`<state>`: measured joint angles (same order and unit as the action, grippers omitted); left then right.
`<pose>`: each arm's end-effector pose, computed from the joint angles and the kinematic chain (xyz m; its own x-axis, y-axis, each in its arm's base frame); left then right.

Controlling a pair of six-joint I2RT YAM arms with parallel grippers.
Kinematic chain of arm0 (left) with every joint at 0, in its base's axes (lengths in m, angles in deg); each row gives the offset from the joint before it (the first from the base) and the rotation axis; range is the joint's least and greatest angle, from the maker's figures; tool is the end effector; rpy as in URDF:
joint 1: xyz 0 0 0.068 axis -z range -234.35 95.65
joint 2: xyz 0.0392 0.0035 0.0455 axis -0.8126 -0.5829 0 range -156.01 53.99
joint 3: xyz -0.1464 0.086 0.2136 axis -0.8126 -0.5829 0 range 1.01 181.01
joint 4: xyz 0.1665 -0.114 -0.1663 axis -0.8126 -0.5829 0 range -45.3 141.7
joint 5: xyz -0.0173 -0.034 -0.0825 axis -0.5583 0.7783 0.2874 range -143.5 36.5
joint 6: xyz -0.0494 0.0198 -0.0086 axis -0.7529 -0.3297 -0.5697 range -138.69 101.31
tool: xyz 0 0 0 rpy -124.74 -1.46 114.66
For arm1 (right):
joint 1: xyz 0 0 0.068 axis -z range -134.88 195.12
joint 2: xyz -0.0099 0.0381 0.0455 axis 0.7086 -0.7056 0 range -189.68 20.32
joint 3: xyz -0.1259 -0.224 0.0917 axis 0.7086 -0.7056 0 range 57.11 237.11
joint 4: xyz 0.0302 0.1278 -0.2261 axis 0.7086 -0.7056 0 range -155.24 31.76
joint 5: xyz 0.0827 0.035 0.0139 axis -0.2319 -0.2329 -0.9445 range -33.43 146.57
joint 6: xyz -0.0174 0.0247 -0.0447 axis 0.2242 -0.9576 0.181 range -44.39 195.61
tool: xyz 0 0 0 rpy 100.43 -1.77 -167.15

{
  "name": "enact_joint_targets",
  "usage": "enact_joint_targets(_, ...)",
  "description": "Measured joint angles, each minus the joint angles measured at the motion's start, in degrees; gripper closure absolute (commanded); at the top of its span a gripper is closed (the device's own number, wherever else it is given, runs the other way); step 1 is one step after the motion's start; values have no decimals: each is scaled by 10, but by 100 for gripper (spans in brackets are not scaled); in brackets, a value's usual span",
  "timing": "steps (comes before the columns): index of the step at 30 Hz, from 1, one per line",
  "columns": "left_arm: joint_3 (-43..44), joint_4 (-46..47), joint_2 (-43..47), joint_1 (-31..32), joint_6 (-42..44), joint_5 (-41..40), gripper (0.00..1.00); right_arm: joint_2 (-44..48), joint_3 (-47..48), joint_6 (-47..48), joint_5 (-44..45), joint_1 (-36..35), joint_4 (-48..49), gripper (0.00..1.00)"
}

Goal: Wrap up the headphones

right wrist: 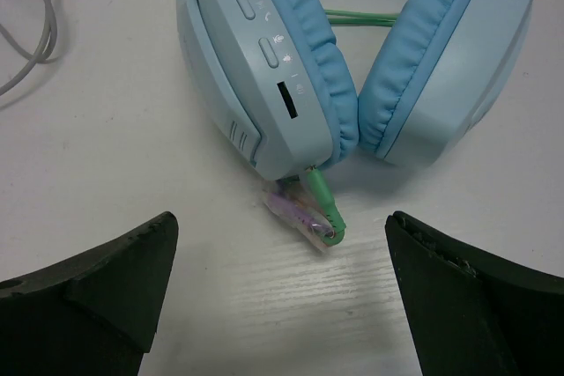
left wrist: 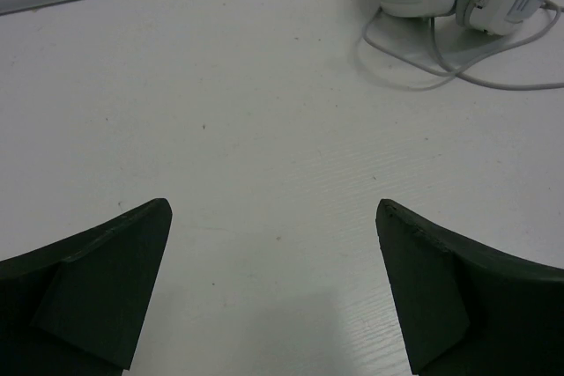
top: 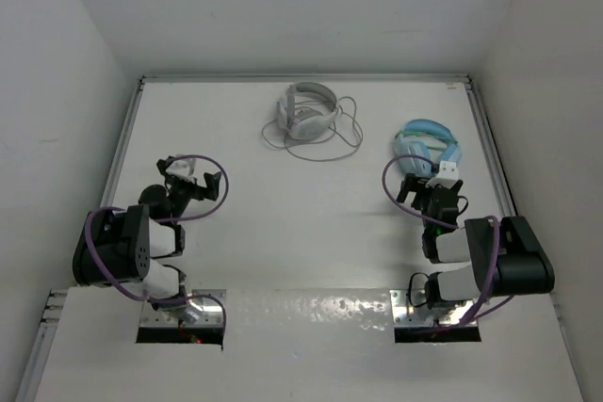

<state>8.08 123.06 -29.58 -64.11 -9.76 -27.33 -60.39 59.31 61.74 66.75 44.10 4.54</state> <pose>0.2110 0.0204 0.1421 -0.0437 0.1339 -0.9900 0.2911 0.9497 0.1156 0.1901 -0.0030 0.1163 -0.2264 0.2319 -0.9460 0.2130 0.9595 0.1842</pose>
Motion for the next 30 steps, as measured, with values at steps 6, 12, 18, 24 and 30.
enact_joint_targets(6, 0, 0, 0, 0, 0, 0, 0, 9, 0, 7, -18, 0, -14, 1)
enact_joint_targets(12, 3, -9, 0, -1, 3, 18, 31, 165, 92, 15, -51, 0, -259, 69)
enact_joint_targets(18, 6, -10, 0, -1, 2, 22, 22, 122, 463, -27, -49, -24, -477, 42)
enact_joint_targets(24, 26, -30, 1, -15, -10, 52, 8, -94, 793, -39, -4, -108, -593, 19)
enact_joint_targets(30, 411, -432, -3, -50, 19, 106, 7, -340, 1015, -78, 30, -139, -693, 18)
